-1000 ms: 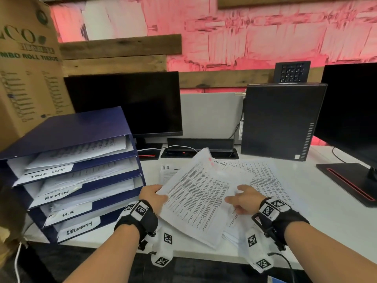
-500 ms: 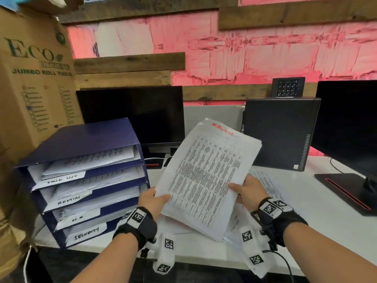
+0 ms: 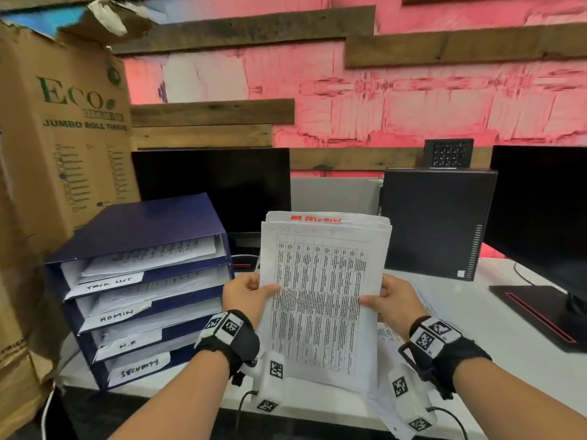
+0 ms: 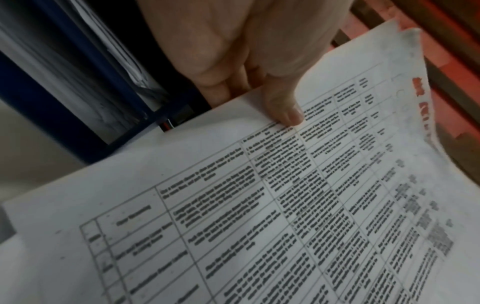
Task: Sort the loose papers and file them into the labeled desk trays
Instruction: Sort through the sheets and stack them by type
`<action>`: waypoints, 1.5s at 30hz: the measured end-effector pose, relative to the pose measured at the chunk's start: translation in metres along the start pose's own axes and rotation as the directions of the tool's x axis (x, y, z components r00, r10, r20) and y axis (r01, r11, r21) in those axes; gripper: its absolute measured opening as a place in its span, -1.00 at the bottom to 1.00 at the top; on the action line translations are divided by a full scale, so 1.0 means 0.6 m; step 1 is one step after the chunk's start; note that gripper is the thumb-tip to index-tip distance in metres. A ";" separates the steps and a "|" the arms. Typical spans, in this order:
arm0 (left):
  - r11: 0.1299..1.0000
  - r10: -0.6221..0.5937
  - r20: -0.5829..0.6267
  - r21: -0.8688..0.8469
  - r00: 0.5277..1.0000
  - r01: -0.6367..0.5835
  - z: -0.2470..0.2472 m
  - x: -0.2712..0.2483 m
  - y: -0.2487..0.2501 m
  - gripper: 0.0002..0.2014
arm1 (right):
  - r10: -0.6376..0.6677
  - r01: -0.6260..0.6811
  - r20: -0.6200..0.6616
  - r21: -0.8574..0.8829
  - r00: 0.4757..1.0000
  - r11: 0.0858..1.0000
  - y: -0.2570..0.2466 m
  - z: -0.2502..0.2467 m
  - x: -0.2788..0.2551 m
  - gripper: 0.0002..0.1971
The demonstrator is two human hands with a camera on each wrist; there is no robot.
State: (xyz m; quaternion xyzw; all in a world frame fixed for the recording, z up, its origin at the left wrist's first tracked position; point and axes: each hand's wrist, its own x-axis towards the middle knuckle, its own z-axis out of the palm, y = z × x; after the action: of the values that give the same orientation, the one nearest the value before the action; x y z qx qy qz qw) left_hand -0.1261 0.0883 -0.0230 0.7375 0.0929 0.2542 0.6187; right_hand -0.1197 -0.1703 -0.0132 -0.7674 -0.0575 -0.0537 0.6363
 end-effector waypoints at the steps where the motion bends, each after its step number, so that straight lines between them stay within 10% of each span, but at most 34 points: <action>1: 1.000 0.002 -0.001 -0.009 1.000 -0.002 -0.002 -0.002 0.001 -0.83 | 0.006 -0.005 -0.008 0.012 1.000 1.000 0.002 -0.001 0.000 -0.67; 20: 0.999 -0.040 0.056 -0.013 0.998 0.041 -0.057 0.005 -0.040 -0.83 | 0.078 -0.060 -0.202 0.096 0.976 0.994 0.017 0.016 0.009 -0.87; 31: 0.999 -0.033 0.052 -0.028 0.998 0.034 -0.034 0.006 -0.021 -0.88 | 0.089 -0.100 0.067 0.182 0.994 0.978 -0.003 0.028 -0.008 -0.76; 35: 0.996 0.079 -0.120 -0.039 0.990 -0.084 -0.015 -0.005 0.018 -0.66 | 0.042 -0.065 0.076 0.340 0.996 0.938 -0.036 0.043 -0.010 -0.54; 41: 0.965 0.192 -0.093 -0.160 0.977 -0.205 0.043 -0.015 0.087 -0.70 | -0.231 0.232 -0.011 0.064 0.973 0.971 -0.089 0.088 -0.014 -0.64; 45: 0.999 0.028 0.022 -0.045 0.999 -0.027 0.036 -0.025 0.058 -0.52 | -0.146 0.143 -0.031 -0.085 0.989 0.986 -0.042 0.077 -0.015 -0.53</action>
State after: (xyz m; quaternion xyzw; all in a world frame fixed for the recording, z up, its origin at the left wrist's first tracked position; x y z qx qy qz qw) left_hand -0.1344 0.0555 0.0044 0.7275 0.0698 0.2563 0.6326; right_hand -0.1319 -0.1206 0.0016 -0.7858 -0.0988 -0.1164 0.5994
